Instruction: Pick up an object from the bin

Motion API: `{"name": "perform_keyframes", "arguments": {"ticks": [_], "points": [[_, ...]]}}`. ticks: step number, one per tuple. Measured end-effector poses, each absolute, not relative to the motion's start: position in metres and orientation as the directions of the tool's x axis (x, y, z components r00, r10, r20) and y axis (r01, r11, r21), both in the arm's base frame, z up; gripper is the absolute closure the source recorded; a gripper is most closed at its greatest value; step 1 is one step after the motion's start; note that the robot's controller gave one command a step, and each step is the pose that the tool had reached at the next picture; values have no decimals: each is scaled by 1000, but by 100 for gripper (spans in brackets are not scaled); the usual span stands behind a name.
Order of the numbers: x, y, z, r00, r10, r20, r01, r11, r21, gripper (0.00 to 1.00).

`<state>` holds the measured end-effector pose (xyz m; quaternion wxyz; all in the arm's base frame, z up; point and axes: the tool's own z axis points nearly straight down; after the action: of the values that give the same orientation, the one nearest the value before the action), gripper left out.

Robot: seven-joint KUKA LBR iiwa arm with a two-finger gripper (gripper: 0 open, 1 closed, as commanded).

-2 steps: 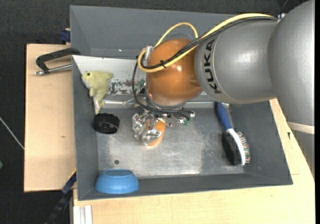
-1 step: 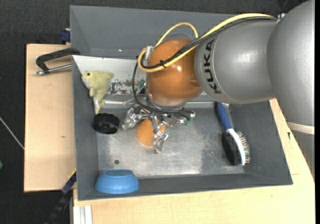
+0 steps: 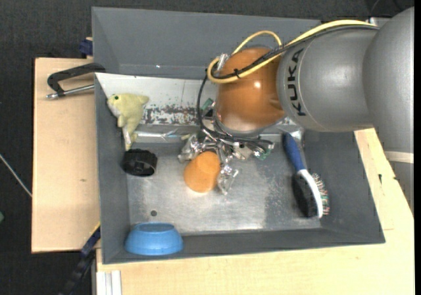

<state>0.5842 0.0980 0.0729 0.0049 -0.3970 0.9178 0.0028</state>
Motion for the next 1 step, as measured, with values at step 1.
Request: {"name": "perform_keyframes", "arguments": {"ticks": [1], "points": [[585,100,75,-681,-732,-13,-732,681,-2,100]]}}
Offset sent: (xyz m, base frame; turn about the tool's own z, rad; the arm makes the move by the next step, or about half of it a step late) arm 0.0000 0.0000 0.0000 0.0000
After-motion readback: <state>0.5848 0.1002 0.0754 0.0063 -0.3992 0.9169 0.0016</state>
